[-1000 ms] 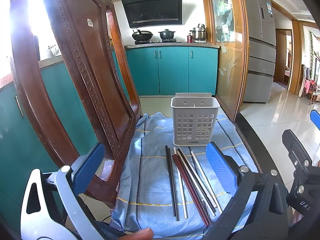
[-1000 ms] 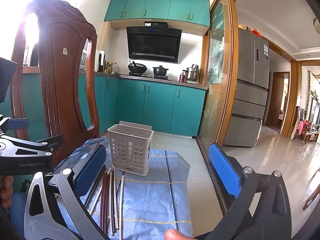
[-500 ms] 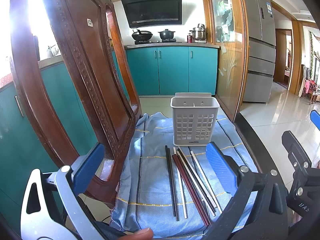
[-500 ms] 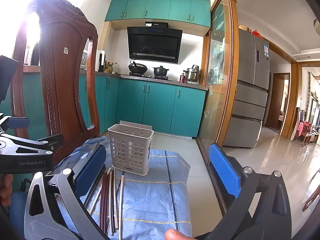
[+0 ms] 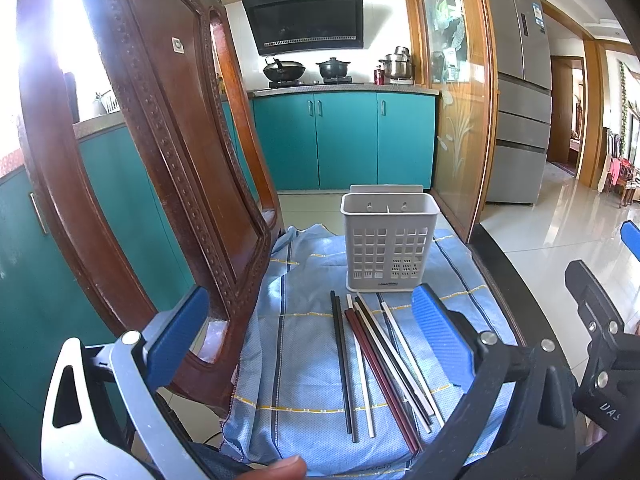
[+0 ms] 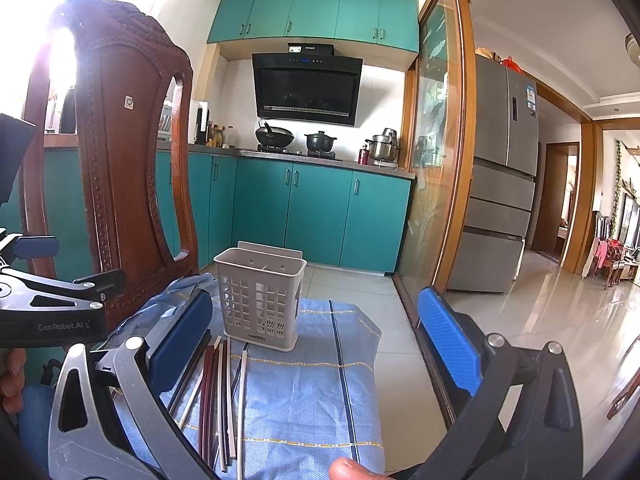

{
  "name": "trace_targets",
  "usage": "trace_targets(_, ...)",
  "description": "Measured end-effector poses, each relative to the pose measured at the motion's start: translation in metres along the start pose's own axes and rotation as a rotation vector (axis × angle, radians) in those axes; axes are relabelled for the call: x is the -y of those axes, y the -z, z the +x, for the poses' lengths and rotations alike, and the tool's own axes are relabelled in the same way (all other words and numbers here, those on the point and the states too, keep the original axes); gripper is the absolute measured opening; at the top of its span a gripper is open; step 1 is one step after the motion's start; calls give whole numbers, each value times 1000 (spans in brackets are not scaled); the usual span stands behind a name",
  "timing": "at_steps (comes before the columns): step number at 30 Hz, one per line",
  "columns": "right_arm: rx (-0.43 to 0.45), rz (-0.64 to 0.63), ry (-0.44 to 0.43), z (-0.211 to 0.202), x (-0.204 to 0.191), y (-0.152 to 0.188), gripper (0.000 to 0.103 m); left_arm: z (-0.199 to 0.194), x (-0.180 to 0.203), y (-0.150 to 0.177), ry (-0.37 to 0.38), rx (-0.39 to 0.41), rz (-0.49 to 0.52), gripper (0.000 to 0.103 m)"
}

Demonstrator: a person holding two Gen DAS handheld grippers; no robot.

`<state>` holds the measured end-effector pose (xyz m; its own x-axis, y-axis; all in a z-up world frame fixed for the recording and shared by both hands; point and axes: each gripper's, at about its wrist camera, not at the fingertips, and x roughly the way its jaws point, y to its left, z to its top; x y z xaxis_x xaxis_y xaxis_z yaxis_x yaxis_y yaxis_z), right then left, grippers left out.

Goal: Organize utensils

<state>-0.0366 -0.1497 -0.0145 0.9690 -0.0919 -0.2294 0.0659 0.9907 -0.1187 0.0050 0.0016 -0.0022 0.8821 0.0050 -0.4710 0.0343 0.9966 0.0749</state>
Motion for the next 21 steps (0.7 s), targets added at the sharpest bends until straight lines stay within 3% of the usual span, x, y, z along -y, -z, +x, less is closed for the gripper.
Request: trace_targets(21,-10,4,0,4,6,3,100,8,6,1,-3,-21,12,100)
